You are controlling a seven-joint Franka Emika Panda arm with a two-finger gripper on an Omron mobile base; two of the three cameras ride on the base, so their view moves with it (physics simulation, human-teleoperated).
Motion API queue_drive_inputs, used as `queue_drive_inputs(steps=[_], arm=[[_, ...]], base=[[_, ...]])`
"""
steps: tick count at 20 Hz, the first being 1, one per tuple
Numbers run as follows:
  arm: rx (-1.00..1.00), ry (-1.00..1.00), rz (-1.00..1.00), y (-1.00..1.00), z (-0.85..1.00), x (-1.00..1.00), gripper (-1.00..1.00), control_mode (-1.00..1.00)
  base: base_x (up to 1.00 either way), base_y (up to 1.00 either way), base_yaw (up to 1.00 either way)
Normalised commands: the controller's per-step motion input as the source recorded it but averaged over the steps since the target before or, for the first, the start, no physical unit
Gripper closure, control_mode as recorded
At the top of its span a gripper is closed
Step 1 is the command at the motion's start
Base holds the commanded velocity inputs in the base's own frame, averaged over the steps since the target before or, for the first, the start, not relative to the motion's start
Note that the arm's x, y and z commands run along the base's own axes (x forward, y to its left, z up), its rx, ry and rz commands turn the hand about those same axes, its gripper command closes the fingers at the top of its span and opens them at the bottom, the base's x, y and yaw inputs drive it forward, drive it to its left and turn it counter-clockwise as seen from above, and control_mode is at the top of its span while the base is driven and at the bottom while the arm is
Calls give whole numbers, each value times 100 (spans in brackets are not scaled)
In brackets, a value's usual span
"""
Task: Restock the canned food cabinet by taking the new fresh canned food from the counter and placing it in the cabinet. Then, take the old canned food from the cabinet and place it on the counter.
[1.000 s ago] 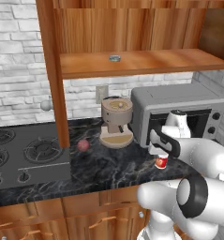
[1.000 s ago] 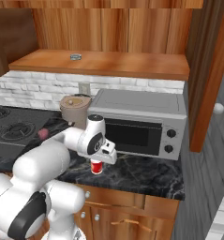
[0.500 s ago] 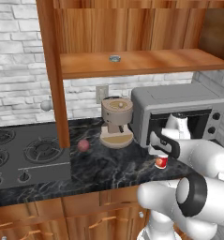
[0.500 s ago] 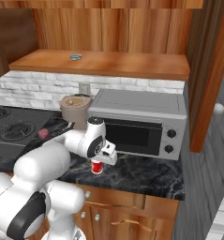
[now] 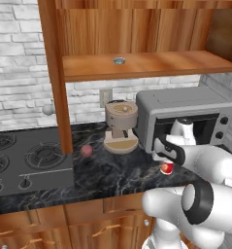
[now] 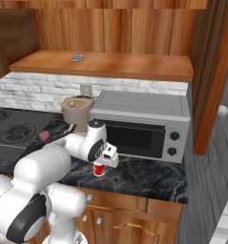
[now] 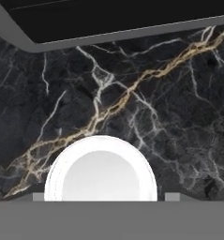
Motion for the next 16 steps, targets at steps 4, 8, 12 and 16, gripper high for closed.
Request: queue_drive_inputs(steps=[4, 8, 12, 16], arm=[[-1, -2, 0, 0, 0, -8, 100, -100], [7, -27, 0, 0, 33, -57, 100, -100], [11, -40, 0, 0, 95, -78, 100, -100], [1, -29, 0, 0, 100, -49, 100, -100]], base=[[0, 0, 0], [0, 0, 0], [0, 0, 0], [0, 0, 0]])
